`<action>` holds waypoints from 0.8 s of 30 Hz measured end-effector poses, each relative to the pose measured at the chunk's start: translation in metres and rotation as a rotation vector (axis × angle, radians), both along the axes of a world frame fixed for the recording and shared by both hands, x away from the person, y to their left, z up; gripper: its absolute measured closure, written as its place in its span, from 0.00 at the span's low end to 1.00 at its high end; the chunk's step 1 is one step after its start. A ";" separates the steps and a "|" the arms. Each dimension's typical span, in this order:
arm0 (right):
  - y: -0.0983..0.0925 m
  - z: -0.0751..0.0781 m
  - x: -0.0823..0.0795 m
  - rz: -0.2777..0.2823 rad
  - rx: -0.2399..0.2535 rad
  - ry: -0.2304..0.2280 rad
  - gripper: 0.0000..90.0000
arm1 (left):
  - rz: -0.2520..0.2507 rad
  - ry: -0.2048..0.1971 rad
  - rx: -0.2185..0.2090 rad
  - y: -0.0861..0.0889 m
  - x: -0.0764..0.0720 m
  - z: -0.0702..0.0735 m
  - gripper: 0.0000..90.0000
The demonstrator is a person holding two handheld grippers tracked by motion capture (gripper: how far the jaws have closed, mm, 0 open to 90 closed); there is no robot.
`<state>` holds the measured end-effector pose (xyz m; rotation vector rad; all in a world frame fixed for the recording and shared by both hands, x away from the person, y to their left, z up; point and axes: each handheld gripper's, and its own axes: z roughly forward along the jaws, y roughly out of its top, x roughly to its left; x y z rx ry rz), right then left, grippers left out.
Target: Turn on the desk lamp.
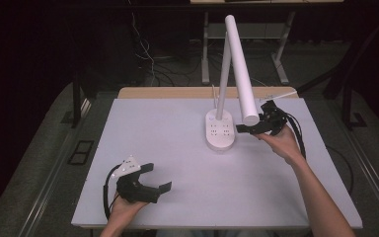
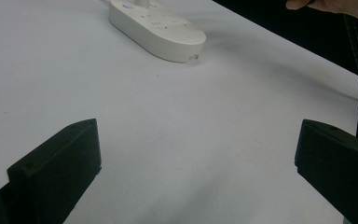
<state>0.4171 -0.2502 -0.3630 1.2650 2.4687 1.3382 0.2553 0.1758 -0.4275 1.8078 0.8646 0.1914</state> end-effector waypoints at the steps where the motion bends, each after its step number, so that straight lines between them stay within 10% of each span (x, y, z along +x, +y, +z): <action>1: 0.000 0.000 0.001 -0.002 0.000 0.002 0.06 | 0.000 -0.001 0.001 0.000 0.000 0.000 0.00; 24: 0.007 -0.006 0.043 -0.056 0.004 0.016 0.07 | 0.006 0.000 -0.019 0.003 0.001 0.000 0.00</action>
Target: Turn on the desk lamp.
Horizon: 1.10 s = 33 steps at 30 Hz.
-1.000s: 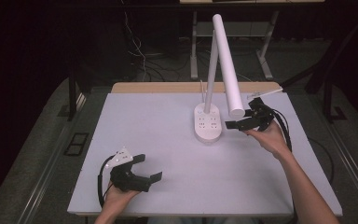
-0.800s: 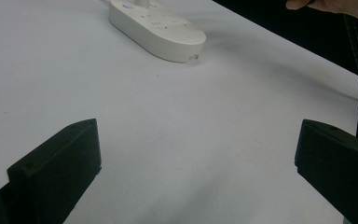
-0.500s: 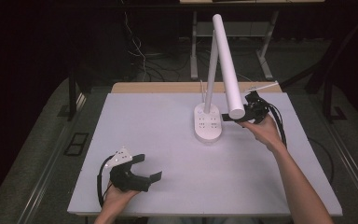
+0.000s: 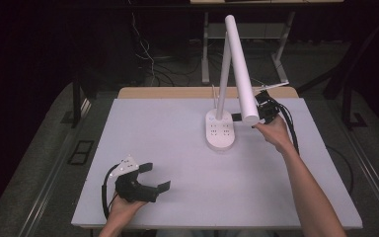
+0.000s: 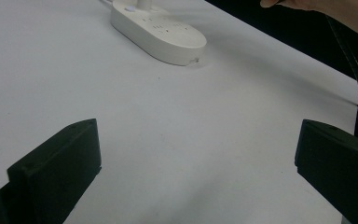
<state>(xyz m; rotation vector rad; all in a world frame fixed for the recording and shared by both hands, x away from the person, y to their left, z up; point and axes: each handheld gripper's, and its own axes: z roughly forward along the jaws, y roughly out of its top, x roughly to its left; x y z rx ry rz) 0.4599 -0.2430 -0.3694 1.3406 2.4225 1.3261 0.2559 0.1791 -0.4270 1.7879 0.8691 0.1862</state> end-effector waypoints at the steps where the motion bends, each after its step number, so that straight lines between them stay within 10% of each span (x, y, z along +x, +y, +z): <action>1: 0.001 -0.001 0.002 -0.005 -0.002 0.002 0.07 | 0.000 0.000 -0.001 0.000 0.000 0.000 0.00; 15: 0.007 -0.013 0.018 -0.030 -0.003 -0.014 0.43 | 0.001 -0.002 0.002 0.001 0.000 0.000 0.00; 33: 0.014 -0.035 0.036 -0.070 0.011 0.044 0.63 | -0.002 -0.002 0.007 0.001 0.002 0.000 0.00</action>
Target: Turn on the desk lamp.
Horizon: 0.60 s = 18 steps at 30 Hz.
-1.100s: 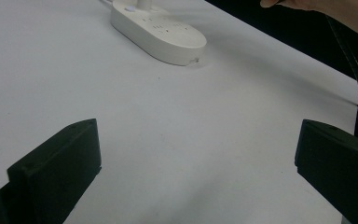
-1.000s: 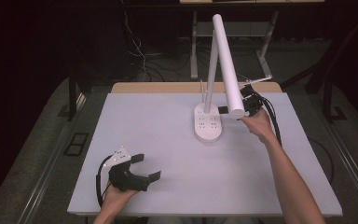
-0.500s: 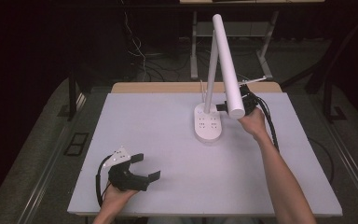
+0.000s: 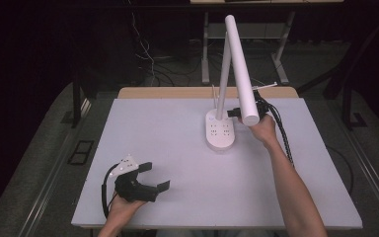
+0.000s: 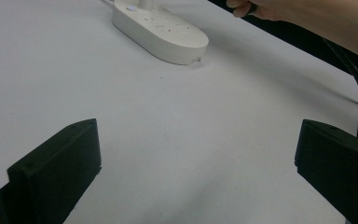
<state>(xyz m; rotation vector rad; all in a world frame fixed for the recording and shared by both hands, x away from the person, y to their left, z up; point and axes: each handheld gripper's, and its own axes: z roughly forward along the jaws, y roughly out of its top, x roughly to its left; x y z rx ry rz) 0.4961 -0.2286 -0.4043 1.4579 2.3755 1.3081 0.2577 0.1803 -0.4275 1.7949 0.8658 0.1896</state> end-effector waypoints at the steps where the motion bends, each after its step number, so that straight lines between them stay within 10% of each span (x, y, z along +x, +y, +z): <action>1: 0.000 -0.001 0.001 0.000 -0.002 -0.002 0.64 | 0.000 0.000 0.002 0.000 0.000 0.000 0.00; 18: 0.007 -0.014 0.009 -0.020 -0.008 0.029 0.88 | -0.002 0.000 0.007 -0.001 0.001 0.000 0.00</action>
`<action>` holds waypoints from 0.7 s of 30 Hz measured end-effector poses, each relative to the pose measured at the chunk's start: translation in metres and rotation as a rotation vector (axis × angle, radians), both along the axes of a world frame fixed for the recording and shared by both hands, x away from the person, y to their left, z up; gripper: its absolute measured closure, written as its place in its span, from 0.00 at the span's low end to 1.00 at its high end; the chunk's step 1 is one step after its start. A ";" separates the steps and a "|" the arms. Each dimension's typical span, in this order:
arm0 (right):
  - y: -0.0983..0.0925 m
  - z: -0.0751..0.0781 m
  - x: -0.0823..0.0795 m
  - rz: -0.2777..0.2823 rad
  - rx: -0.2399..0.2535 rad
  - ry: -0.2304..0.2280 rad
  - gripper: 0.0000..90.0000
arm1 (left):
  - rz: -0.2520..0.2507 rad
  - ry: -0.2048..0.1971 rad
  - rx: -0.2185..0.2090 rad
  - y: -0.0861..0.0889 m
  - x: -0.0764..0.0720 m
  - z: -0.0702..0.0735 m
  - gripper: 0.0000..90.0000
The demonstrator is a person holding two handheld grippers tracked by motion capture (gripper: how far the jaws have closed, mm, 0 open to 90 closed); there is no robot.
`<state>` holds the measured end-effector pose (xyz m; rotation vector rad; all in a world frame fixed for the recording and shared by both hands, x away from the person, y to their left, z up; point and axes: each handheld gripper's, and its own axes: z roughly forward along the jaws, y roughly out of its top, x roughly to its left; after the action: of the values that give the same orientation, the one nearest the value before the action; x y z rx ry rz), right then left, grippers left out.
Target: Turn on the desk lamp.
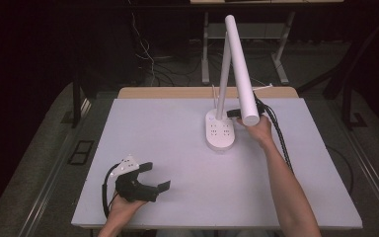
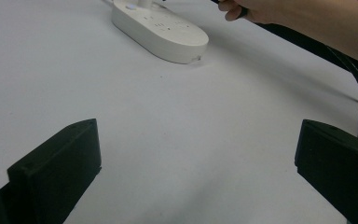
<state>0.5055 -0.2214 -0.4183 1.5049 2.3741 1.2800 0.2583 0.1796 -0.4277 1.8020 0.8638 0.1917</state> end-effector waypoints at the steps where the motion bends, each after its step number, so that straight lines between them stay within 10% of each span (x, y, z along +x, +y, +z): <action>1: 0.001 -0.001 0.000 -0.002 -0.003 0.003 0.90 | 0.001 0.000 0.000 0.000 0.000 0.000 0.00; 21: 0.007 -0.011 0.004 0.000 0.024 0.000 1.00 | -0.002 -0.002 0.002 0.000 -0.001 0.000 0.00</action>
<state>0.5097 -0.2145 -0.4293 1.5109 2.3675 1.3131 0.2572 0.1795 -0.4273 1.8042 0.8607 0.1928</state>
